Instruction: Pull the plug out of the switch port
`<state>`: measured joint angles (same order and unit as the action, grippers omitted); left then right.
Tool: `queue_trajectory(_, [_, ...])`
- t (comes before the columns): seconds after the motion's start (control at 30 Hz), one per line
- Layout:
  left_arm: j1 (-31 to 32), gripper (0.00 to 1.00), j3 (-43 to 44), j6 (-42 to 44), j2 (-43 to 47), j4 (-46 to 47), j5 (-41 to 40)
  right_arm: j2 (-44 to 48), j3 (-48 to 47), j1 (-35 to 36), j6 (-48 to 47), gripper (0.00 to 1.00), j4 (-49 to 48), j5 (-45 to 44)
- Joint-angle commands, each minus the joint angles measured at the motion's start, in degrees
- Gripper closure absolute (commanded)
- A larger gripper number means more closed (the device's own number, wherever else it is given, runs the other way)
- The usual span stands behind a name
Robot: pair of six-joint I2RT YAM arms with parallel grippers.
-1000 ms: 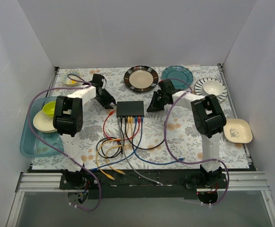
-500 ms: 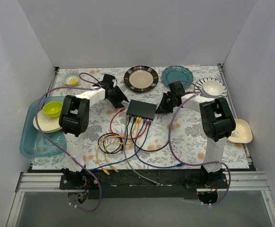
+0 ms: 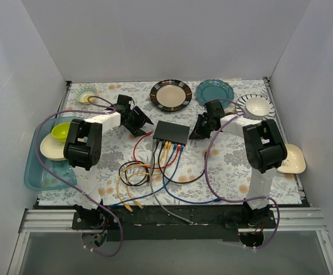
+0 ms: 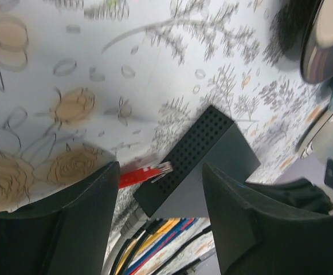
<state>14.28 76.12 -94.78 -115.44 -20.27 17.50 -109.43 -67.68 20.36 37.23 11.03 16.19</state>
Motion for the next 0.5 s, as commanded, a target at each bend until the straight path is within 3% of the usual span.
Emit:
queue_trajectory(0.0, [2.0,0.42,-6.1,0.2,3.2,-0.9,1.8,-4.1,-3.2,-0.1,-0.3,0.85,1.5,1.0])
queue_trajectory(0.33, [2.9,0.44,-10.8,0.9,10.6,-3.2,-1.8,-13.8,-15.0,-0.2,0.7,0.84,3.0,3.0])
queue_trajectory(0.47, [1.6,0.43,-9.6,1.8,13.2,-6.6,-5.7,-12.1,-17.1,-1.0,0.0,0.84,6.5,0.9])
